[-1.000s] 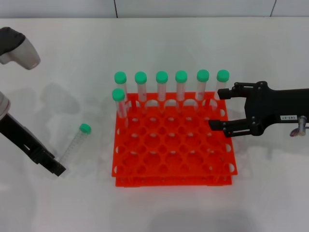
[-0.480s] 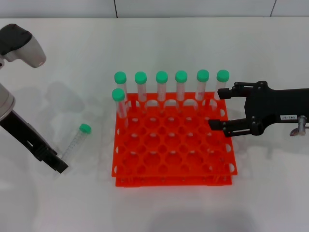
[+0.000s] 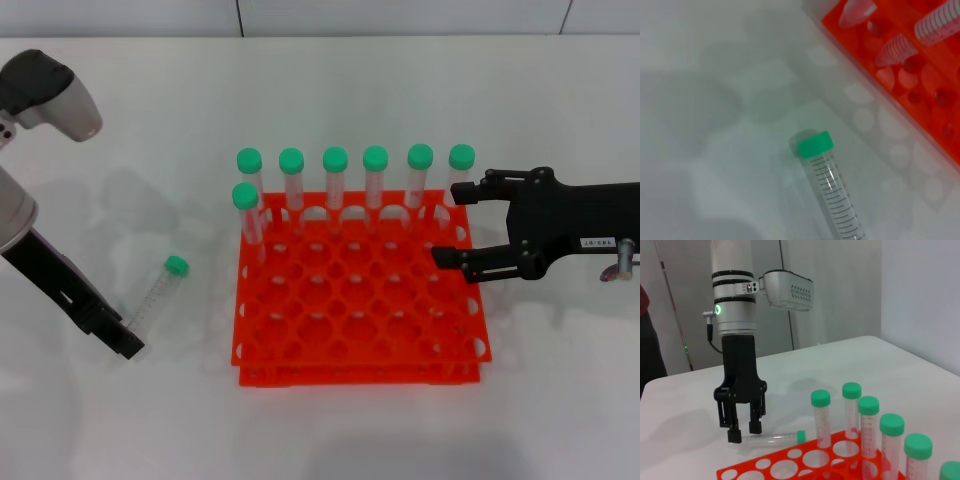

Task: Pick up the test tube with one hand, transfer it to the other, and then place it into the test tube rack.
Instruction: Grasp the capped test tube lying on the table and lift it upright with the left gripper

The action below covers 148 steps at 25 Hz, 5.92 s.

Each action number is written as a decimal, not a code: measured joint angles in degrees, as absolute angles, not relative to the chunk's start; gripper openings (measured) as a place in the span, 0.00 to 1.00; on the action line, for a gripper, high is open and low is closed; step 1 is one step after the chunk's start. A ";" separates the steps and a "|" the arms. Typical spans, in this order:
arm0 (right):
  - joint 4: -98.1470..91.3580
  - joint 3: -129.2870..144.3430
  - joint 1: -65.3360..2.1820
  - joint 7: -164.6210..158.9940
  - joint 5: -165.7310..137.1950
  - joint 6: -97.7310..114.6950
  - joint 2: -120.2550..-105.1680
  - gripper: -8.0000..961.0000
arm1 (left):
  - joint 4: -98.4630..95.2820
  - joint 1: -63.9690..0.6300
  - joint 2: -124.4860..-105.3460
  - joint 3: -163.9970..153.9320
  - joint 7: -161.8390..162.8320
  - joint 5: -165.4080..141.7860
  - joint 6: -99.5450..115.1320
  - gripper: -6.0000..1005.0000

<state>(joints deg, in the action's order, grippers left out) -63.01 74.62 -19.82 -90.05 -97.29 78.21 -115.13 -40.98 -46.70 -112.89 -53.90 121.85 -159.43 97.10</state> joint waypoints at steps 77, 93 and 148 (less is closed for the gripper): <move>-63.10 74.62 -19.89 -89.35 -97.21 78.12 -115.13 0.86 | -39.97 -47.54 -113.36 -55.45 124.27 -160.93 94.18 0.25; -63.10 74.56 -19.95 -88.85 -97.06 78.04 -115.13 0.86 | -39.82 -47.65 -113.05 -55.03 125.04 -160.80 94.25 0.19; -67.75 73.31 -17.04 -87.89 -94.84 80.37 -114.95 0.86 | -41.97 -39.45 -114.29 -36.42 93.53 -108.00 91.06 0.19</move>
<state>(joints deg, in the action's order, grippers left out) -67.75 73.31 -17.04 -87.89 -94.84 80.37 -114.95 -41.97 -39.45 -114.29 -36.42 93.53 -108.00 91.06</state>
